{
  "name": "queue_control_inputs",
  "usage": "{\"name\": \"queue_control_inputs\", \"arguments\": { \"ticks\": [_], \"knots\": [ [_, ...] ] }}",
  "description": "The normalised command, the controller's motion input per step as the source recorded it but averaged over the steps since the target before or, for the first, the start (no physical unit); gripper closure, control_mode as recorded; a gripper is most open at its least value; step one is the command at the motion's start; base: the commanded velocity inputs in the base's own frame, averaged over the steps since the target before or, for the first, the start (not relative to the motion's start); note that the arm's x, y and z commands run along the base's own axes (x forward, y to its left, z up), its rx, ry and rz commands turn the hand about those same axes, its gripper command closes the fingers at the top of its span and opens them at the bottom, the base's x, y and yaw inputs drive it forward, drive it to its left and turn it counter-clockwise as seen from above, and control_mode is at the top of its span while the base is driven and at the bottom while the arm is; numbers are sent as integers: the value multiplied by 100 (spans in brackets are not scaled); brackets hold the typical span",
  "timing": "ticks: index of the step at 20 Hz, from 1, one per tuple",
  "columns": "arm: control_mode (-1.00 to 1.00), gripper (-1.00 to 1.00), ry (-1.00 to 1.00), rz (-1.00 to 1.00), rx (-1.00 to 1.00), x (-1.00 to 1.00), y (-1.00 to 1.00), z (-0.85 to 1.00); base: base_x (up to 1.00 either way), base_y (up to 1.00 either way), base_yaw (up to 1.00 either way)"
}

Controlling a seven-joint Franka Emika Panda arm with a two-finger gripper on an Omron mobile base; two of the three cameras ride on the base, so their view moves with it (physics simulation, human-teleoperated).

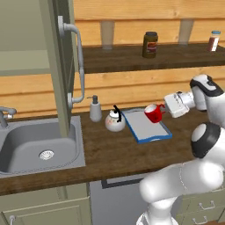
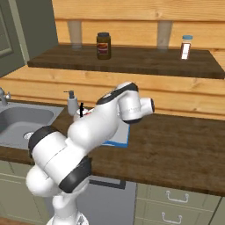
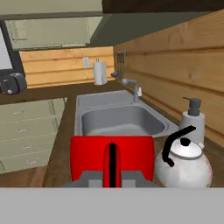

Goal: Pick the kettle from the counter and place it on the tray. Then pick the mug from the cabinet and place it on the tray. Then close the cabinet doors.

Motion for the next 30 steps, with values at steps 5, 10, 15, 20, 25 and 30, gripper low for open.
{"name": "queue_control_inputs", "arguments": {
  "ticks": [5,10,15,20,25,30],
  "knots": [
    [-100,100,-3,0,5,50,-14,-23,0,0,0],
    [-100,100,0,0,11,57,-1,-24,0,0,0],
    [-100,100,0,0,7,55,-3,-23,0,0,0],
    [-100,100,0,0,2,41,-4,-31,0,0,0],
    [-100,100,0,0,13,38,1,-19,0,0,0],
    [-100,100,0,0,31,44,2,0,0,0,0]
  ]
}}
